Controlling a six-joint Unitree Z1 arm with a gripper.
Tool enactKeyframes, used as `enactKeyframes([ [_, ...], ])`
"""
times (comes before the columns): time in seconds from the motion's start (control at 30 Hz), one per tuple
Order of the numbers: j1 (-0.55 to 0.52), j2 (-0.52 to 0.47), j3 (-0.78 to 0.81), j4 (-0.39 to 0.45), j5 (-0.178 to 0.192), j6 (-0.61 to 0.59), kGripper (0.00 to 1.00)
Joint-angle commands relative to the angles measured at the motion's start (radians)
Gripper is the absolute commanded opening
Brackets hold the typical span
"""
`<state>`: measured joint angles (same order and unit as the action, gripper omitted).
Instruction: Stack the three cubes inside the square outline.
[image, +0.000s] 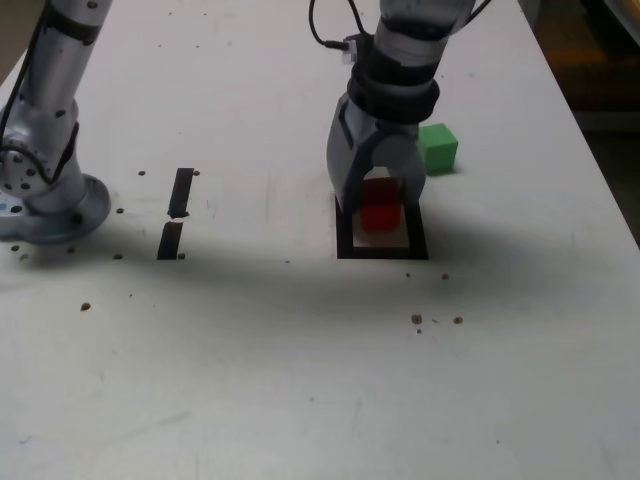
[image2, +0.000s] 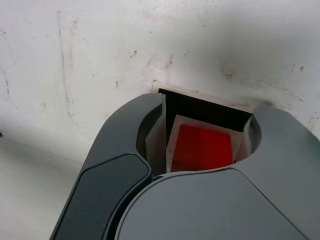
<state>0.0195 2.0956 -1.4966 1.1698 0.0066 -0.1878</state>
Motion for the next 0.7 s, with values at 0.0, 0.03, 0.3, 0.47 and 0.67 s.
enactKeyframes([
  [0.0,0.0,-0.022,0.015,-0.005,0.002,-0.013,0.88],
  [0.03,0.0,-0.026,0.021,-0.007,0.002,-0.019,0.92],
  [0.3,0.0,-0.042,0.037,0.011,-0.001,-0.041,1.0],
  [0.47,0.007,-0.107,-0.006,0.107,0.033,-0.036,1.0],
  [0.67,0.105,-0.182,-0.079,0.262,0.132,0.016,0.99],
])
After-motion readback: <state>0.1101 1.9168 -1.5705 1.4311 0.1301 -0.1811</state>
